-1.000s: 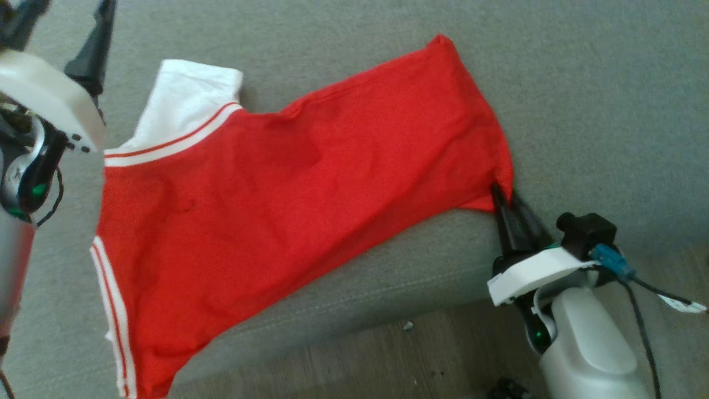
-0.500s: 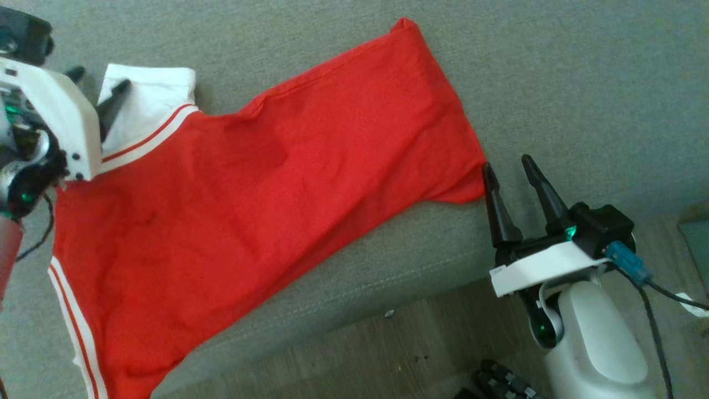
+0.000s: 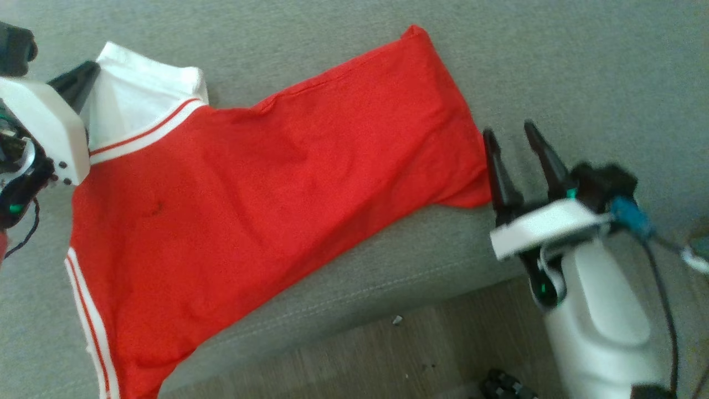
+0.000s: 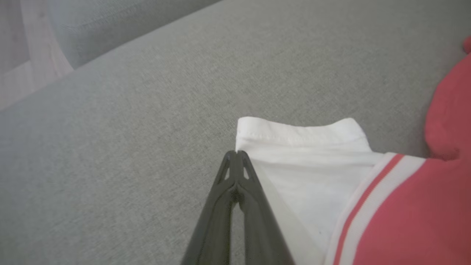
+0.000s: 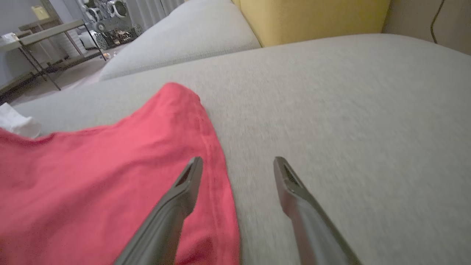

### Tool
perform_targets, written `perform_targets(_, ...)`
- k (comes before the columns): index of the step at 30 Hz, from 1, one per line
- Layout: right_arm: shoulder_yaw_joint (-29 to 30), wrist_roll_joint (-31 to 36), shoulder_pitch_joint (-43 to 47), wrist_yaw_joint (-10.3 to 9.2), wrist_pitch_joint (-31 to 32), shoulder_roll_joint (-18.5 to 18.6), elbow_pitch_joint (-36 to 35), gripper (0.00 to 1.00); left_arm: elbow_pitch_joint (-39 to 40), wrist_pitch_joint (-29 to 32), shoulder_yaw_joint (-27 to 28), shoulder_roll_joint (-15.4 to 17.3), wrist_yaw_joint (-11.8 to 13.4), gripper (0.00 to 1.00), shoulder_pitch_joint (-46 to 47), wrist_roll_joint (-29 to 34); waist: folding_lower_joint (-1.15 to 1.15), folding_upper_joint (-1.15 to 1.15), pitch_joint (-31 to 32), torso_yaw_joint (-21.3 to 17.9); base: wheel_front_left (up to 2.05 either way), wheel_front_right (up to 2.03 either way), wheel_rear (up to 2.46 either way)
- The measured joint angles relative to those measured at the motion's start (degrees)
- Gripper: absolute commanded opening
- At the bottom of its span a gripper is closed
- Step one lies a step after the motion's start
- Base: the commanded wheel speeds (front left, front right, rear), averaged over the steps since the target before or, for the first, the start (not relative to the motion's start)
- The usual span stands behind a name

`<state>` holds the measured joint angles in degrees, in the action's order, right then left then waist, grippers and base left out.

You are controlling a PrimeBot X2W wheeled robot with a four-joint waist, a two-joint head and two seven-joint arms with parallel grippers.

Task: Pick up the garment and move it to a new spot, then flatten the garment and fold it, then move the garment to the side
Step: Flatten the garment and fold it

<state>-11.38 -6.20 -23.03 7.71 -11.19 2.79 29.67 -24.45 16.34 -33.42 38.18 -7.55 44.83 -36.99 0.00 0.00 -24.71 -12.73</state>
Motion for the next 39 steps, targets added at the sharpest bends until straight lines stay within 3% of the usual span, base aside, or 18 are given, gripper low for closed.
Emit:
perform_targets(6,0.1,-3.2,-11.3,0.0,6.8,0.2,6.4,1.0,-0.5,-7.8,0.0,-0.9,0.1,0.0,0.2,2.8,0.0,0.0,1.2,2.6,0.0,0.0,0.0)
perform_targets(12,0.1,-3.2,-20.6,0.0,14.0,0.4,17.9,1.0,-0.5,-9.9,-1.4,-2.9,0.1,0.0,0.8,3.6,0.0,0.0,2.2,5.7,0.0,0.0,0.0)
perform_targets(23,2.1,4.0,-30.6,0.0,13.5,0.6,31.5,1.0,-1.6,-11.0,-3.0,-3.4,0.1,0.0,1.8,3.8,0.0,0.0,1.9,8.4,0.0,0.0,0.0)
perform_targets(30,0.4,4.1,-31.7,0.0,12.5,0.8,36.2,1.0,-3.2,-10.3,-4.0,-3.1,0.1,0.0,2.5,4.0,0.0,0.0,2.2,9.4,0.0,0.0,0.0)
perform_targets(31,0.4,4.1,-31.7,0.0,12.5,0.8,36.2,0.84,-3.2,-10.3,-4.0,-3.1,0.1,0.0,2.5,4.0,0.0,0.0,2.2,9.4,0.0,0.0,0.0)
perform_targets(33,-0.2,4.0,-31.8,0.0,11.9,0.9,37.1,0.0,-3.6,-10.3,-4.5,-3.2,0.1,0.0,2.4,3.5,0.0,0.0,2.6,9.9,0.0,0.0,0.0)
perform_targets(39,-0.8,4.2,-33.2,0.0,8.3,0.9,38.3,0.0,-4.7,-12.0,-4.8,-3.5,0.1,0.0,2.4,2.4,0.0,0.0,3.9,10.6,0.0,0.0,0.0)
